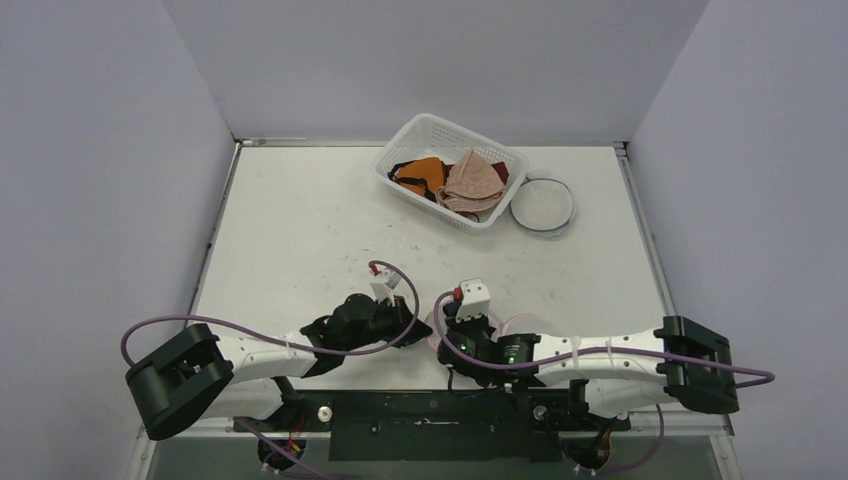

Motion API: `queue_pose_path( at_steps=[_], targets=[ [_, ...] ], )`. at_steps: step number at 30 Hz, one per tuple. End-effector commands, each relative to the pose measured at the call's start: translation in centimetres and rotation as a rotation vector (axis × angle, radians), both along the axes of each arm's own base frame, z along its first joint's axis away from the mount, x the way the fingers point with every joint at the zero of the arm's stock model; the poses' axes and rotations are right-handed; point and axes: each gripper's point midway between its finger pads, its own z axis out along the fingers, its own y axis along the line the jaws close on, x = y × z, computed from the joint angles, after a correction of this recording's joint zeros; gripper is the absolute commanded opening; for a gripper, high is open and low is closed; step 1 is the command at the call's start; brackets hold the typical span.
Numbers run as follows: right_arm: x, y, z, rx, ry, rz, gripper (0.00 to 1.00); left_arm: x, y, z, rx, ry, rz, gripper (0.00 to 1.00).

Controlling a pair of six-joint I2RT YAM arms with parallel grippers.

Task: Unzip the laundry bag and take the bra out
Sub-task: Pick up the bra from the laundry bag.

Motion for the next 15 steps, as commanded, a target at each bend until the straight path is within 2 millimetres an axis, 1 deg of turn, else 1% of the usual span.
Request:
queue_pose_path(
  at_steps=[1, 5, 10, 15],
  targets=[
    [-0.3, 0.5, 3.4, 0.077, -0.026, 0.068, 0.05, 0.7, -0.1, 2.4, -0.043, -0.050, 0.023, 0.00],
    [-0.9, 0.2, 5.2, 0.160, -0.046, 0.122, 0.05, 1.0, 0.1, 3.3, -0.050, -0.070, 0.043, 0.00],
    [-2.1, 1.0, 7.7, 0.276, -0.066, 0.270, 0.05, 1.6, 0.3, 3.7, -0.041, -0.077, 0.065, 0.00],
    [-3.3, 1.9, 9.1, 0.313, -0.061, 0.397, 0.05, 2.2, 0.2, 4.2, -0.040, -0.078, 0.086, 0.00]
  ],
)
